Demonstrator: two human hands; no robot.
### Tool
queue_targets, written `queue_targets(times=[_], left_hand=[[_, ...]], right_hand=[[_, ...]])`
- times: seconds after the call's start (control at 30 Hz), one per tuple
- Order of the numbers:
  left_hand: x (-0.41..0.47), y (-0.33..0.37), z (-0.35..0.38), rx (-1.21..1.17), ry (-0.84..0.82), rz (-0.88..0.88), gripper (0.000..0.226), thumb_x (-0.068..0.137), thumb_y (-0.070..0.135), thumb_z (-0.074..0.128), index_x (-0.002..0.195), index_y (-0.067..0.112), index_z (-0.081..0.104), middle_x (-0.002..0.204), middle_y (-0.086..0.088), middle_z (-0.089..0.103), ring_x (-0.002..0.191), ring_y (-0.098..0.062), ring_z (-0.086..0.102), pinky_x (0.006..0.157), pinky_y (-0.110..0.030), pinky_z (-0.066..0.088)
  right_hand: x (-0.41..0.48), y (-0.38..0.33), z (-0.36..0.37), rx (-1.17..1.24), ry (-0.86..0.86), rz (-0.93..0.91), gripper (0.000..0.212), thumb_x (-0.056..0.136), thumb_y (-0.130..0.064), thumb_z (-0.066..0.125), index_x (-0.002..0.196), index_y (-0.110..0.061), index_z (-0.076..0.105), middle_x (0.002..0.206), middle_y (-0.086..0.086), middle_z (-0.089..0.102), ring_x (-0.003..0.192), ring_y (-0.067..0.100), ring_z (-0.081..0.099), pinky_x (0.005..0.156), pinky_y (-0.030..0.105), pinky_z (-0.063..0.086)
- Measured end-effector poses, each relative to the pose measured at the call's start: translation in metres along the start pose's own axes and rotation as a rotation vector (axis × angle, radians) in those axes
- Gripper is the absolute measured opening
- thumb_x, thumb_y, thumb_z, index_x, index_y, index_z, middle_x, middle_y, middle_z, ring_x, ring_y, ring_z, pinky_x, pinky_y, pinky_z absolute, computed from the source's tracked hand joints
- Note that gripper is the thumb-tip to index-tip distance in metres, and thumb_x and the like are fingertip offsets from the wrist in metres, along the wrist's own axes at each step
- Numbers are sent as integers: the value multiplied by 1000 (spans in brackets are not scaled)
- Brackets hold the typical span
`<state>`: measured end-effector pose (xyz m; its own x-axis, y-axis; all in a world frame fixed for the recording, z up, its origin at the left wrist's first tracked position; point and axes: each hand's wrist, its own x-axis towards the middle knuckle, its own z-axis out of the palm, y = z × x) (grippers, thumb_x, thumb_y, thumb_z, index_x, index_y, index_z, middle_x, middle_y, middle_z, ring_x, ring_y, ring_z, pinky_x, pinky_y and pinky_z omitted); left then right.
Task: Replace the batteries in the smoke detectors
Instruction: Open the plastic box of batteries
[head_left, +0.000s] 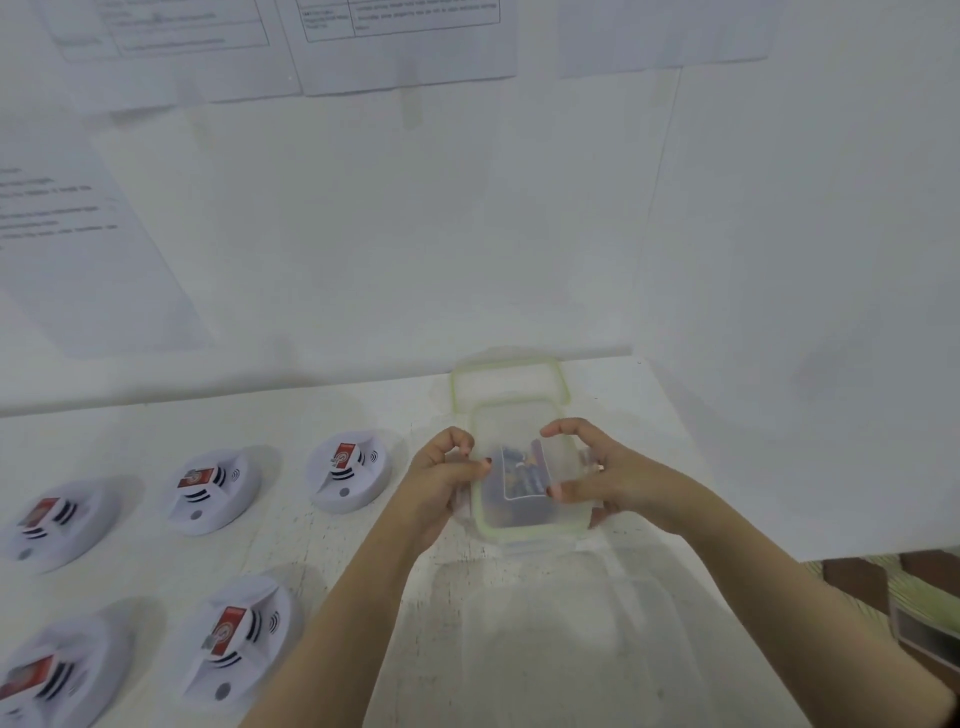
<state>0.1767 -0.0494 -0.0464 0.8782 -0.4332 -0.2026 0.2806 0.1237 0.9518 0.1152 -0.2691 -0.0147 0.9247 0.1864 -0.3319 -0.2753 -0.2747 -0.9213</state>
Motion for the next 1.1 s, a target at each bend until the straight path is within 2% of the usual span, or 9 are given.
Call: queue_targets(times=[0.07,0.17,0.3,0.37,0.43,0.6,0.73,0.9,1.1], left_hand=[[-1,-1,-1,75,-17,8,22,61,18,76,76,31,66,94,-11,63,88,-30,54,68,-37,43],[0,2,-3,127,-13,62,49,65,13,69,109,34,67,122,-2,64,109,-22,60,96,-37,46],[12,21,-5,61,2,89,38,84,2,60,116,23,65,112,-3,67,99,-18,63,82,-25,52],[19,31,-12,104,-22,62,34,84,1,60,109,21,70,103,-1,71,94,-20,64,76,-25,54],[21,40,-18,260,-52,35,32,71,9,67,94,27,77,107,4,72,106,-23,63,93,-34,51],[13,40,-20,470,-26,19,27,72,10,79,87,33,75,120,7,65,131,-25,49,115,-45,33],[-3,38,-16,621,39,37,26,83,12,74,99,30,65,113,10,57,113,-16,52,98,-35,42],[-27,33,-18,500,15,-17,29,91,18,66,115,32,60,78,-7,51,71,-16,60,76,-33,59],[-41,22,-22,328,133,67,28,98,7,50,114,24,65,88,-12,60,74,-14,61,64,-23,54]], right_hand=[[0,-4,3,-59,27,-25,71,68,-26,81,120,-53,41,126,12,40,94,18,56,68,25,52],[1,-8,0,-88,54,-78,81,66,-25,80,124,-57,34,130,8,38,103,21,54,84,29,51],[7,-11,-7,-112,-39,-134,79,69,-23,79,125,-60,37,133,2,42,111,26,54,99,37,46],[8,-15,-9,-131,-36,-153,79,76,-15,78,129,-56,35,131,-4,42,113,22,52,92,26,48],[6,-19,-11,-211,50,-156,75,82,-18,73,131,-56,32,136,-4,40,107,19,53,81,19,47],[1,-17,-8,-345,207,131,52,95,-45,46,142,-41,25,99,11,61,57,21,65,51,28,55],[5,-10,2,-278,334,186,50,98,-42,40,142,-23,28,70,11,63,45,20,61,49,24,51],[7,-4,-4,-253,483,126,56,92,-50,49,139,-22,35,123,10,54,91,20,54,77,27,43],[-13,-1,-16,-134,467,7,38,94,-34,52,131,-32,43,96,6,60,74,16,56,68,23,46]])
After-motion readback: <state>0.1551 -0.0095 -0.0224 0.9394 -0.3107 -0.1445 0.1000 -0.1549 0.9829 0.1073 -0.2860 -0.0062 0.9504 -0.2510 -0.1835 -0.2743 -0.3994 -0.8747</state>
